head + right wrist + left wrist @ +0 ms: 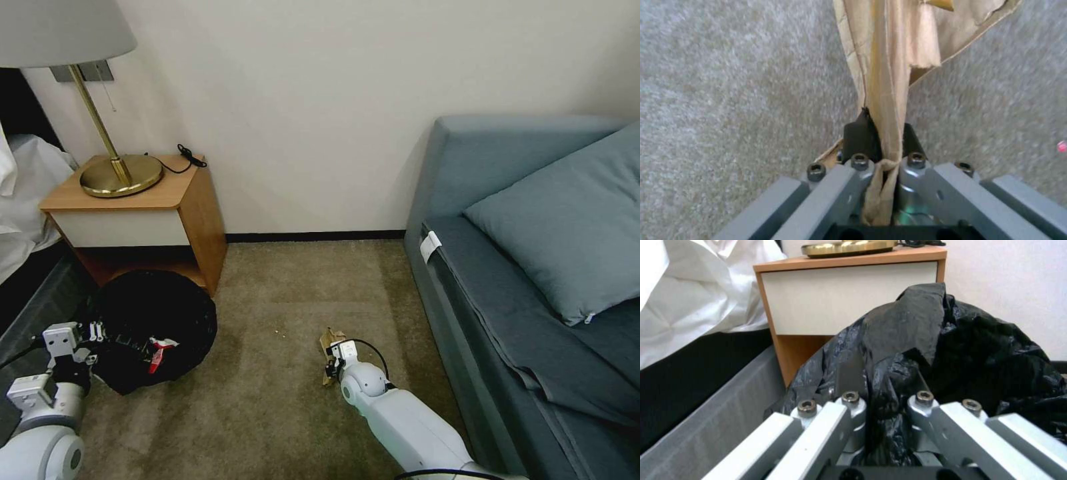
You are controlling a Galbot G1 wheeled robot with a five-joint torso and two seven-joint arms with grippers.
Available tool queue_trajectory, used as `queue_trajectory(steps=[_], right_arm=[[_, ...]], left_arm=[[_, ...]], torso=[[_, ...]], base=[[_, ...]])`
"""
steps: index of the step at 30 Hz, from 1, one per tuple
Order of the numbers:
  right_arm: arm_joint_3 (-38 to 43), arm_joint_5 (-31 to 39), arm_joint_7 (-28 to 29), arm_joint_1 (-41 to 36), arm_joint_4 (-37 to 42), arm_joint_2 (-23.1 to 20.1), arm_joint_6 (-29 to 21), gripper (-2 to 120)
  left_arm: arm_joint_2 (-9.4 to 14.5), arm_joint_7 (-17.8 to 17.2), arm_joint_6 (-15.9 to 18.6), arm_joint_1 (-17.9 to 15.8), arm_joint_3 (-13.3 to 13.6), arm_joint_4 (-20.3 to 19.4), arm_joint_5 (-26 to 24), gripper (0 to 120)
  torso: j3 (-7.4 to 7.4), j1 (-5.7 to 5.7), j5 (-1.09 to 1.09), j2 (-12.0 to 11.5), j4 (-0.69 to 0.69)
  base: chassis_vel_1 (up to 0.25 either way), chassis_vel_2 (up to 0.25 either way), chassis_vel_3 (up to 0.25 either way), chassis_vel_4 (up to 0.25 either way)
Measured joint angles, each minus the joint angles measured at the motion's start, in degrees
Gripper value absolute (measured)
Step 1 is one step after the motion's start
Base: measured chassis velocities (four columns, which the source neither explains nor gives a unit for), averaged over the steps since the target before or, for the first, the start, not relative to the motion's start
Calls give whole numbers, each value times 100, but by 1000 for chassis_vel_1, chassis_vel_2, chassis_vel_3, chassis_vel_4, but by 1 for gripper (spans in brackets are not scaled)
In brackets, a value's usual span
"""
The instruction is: Pick up the trash bin, then pick up the garbage on the floor and place it into the trash bin.
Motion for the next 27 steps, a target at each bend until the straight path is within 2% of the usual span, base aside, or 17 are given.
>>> queue_trajectory(steps=[6, 13, 16, 19, 21, 22, 27], right_arm=[[-94, -384, -1, -31, 278, -166, 32, 0], [-277, -1192, -8, 53, 634, -403, 291, 0], [-590, -1725, -32, 311, 895, -691, 489, 0], [-674, -1965, -87, 395, 980, -806, 587, 0], [-816, -2548, -284, 581, 1096, -1029, 949, 0], [-816, -2548, -284, 581, 1096, -1029, 949, 0], [-916, -3682, -727, 853, 1242, -1367, 1721, 0]], left_arm=[[21, 6, -13, -18, 22, 8, -25, 6], [41, 6, -33, -58, 60, 45, -65, 6], [41, 9, -52, -76, 113, 60, -68, 6], [38, 9, -63, -76, 131, 64, -67, 6], [-8, 14, -130, -66, 174, 78, -36, 6], [-8, 14, -130, -66, 174, 78, -36, 6], [-55, 45, -144, -113, 204, 152, -26, 6]], torso=[[0, 0, 0, 0, 0], [0, 0, 1, 0, 0], [0, 0, 1, 0, 1], [0, 0, 1, 0, 0], [0, 0, 1, 0, 0], [0, 0, 1, 0, 0], [0, 0, 2, 0, 0]], base=[[0, 0, 0, 0], [0, 0, 0, 0], [0, 0, 0, 0], [0, 0, 0, 0], [0, 0, 0, 0], [0, 0, 0, 0], [0, 0, 0, 0]])
